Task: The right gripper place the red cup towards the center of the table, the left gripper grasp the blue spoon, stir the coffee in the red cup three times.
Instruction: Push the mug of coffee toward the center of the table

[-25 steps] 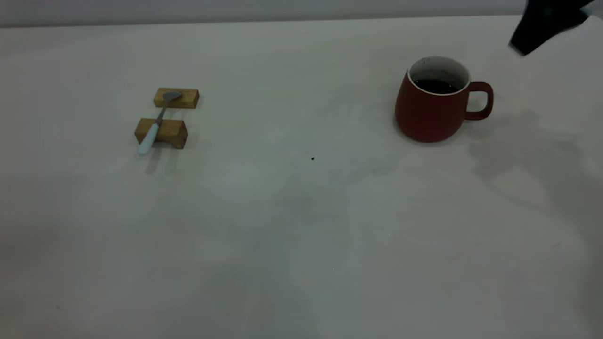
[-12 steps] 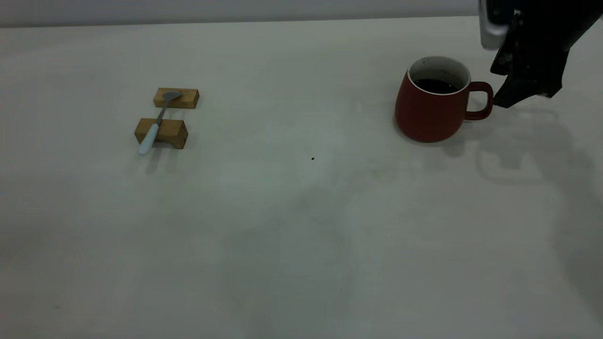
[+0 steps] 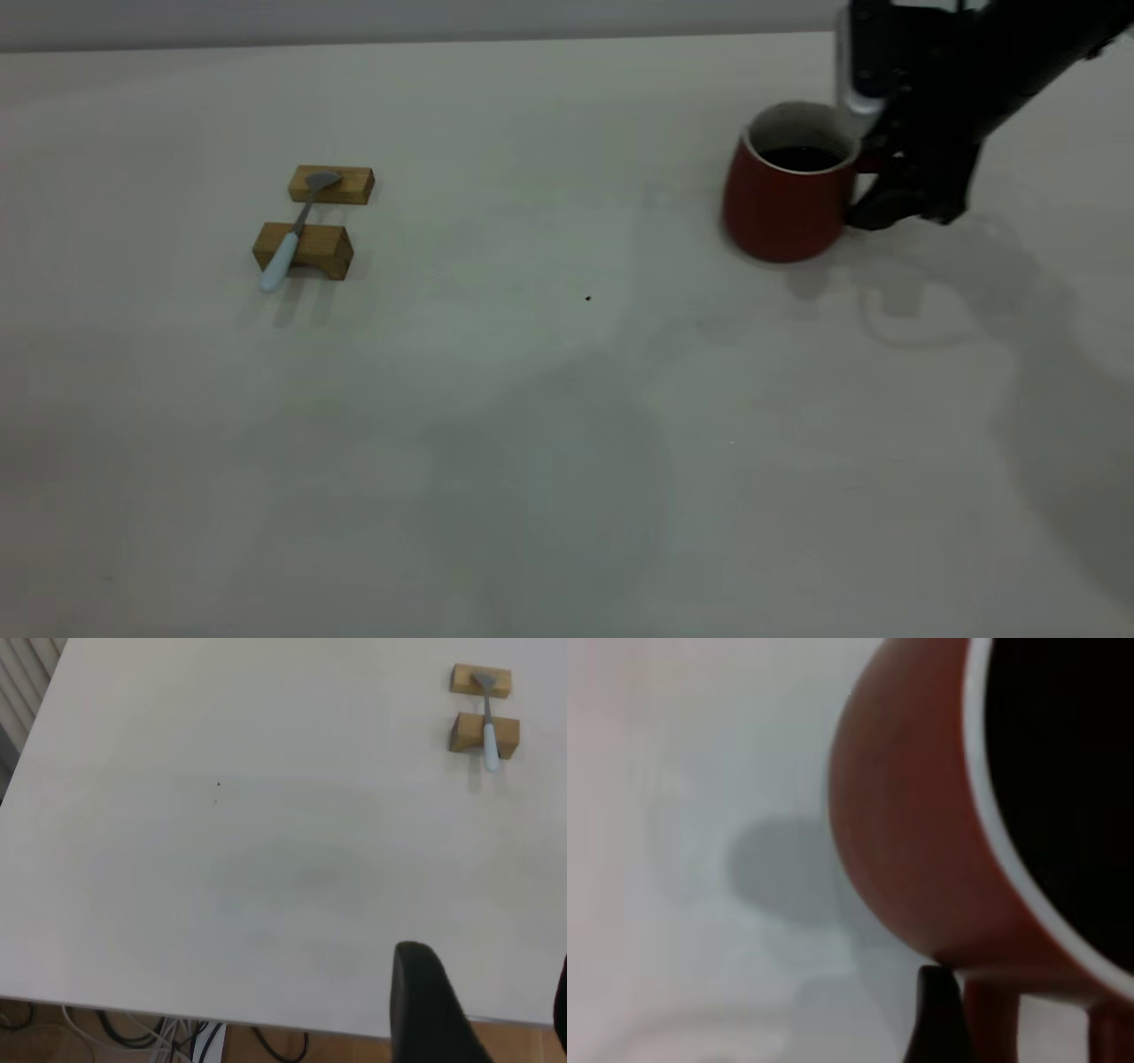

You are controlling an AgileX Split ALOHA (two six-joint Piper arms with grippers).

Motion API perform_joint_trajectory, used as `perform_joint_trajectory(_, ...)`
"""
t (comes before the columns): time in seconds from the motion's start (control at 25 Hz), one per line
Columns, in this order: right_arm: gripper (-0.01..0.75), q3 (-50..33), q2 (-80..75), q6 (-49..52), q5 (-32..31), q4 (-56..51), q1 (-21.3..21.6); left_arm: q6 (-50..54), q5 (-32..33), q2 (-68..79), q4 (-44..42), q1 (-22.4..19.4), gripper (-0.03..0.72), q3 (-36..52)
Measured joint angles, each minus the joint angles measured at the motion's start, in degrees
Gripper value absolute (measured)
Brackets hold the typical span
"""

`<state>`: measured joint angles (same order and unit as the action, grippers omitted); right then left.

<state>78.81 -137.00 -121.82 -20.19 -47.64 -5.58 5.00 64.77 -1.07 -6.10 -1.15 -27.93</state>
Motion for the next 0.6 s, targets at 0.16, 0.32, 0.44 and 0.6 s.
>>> perform_joint_trajectory(0.16, 0.582, 2.9, -1.7, -0.1, 0.4, -1.2, -4.7, 0.0, 0.0, 0.0, 0.0, 0.0, 0.425, 0.0)
perform_joint_trajectory(0.32, 0.582, 6.4, -4.0, -0.2, 0.2, -3.1, -9.4, 0.0, 0.0, 0.0, 0.0, 0.0, 0.425, 0.0)
perform_joint_trajectory(0.44, 0.582, 8.9, -5.3, -0.2, 0.1, -5.8, -12.3, 0.0, 0.0, 0.0, 0.0, 0.0, 0.425, 0.0)
perform_joint_trajectory(0.6, 0.582, 11.4, -6.5, -0.2, 0.2, -9.6, -15.7, 0.0, 0.0, 0.0, 0.0, 0.0, 0.425, 0.0)
